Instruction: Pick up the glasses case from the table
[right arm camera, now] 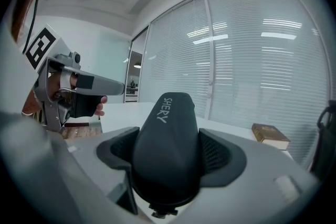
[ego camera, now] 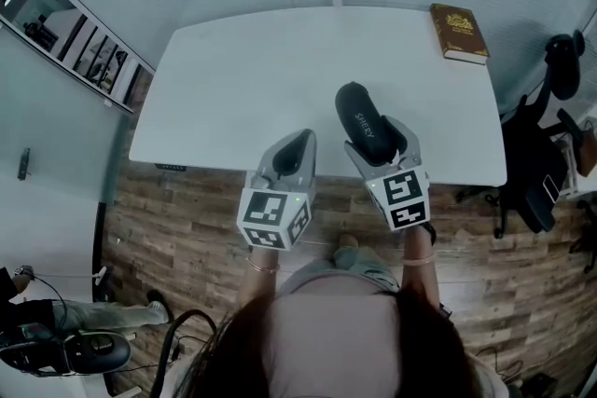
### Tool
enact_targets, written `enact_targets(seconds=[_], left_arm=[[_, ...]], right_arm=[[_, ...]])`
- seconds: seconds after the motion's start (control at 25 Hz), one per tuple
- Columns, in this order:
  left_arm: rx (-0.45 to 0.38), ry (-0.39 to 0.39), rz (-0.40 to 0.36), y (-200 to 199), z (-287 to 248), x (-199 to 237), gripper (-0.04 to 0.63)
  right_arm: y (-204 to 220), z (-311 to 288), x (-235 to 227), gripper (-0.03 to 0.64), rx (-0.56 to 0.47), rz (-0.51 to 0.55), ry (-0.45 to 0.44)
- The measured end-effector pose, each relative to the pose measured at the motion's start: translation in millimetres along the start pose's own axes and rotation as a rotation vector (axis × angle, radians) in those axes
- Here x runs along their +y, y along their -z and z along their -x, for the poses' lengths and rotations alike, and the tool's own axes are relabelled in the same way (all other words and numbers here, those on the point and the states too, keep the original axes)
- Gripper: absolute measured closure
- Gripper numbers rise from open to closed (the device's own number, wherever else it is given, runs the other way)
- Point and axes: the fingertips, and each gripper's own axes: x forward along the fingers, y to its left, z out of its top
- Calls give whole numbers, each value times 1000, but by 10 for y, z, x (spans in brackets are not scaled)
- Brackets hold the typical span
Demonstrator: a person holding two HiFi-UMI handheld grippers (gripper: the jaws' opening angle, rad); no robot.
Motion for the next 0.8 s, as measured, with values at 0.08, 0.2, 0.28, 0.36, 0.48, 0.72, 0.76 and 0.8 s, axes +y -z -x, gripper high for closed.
enact_targets(seconds=[0.08, 0.2, 0.28, 0.36, 0.48, 0.72, 0.76, 0.8], left_arm=[[-3, 5, 0, -8, 45, 22, 591], [-11, 13, -2, -33, 126, 49, 591], [-17, 18, -4, -48, 198, 70, 591], [-22, 23, -6, -60, 269, 91, 591], [-28, 31, -9, -82, 348, 132, 592], [-49, 42, -14, -127, 581, 220, 591], [-52, 44, -14, -135, 614, 231, 591], [-55, 46, -14, -142, 643, 239, 591]], right_arm=[[-28, 12, 39, 264, -2, 1, 7], [-77, 46, 101, 264, -7, 6, 21], [-98, 74, 151, 264, -12, 9, 31], [-137, 100, 210, 264, -22, 11, 39], [-205, 119, 295, 264, -28, 9, 46], [-344, 190, 518, 264, -54, 32, 66], [-368, 203, 547, 264, -59, 37, 69], [-382, 216, 573, 264, -61, 40, 72]])
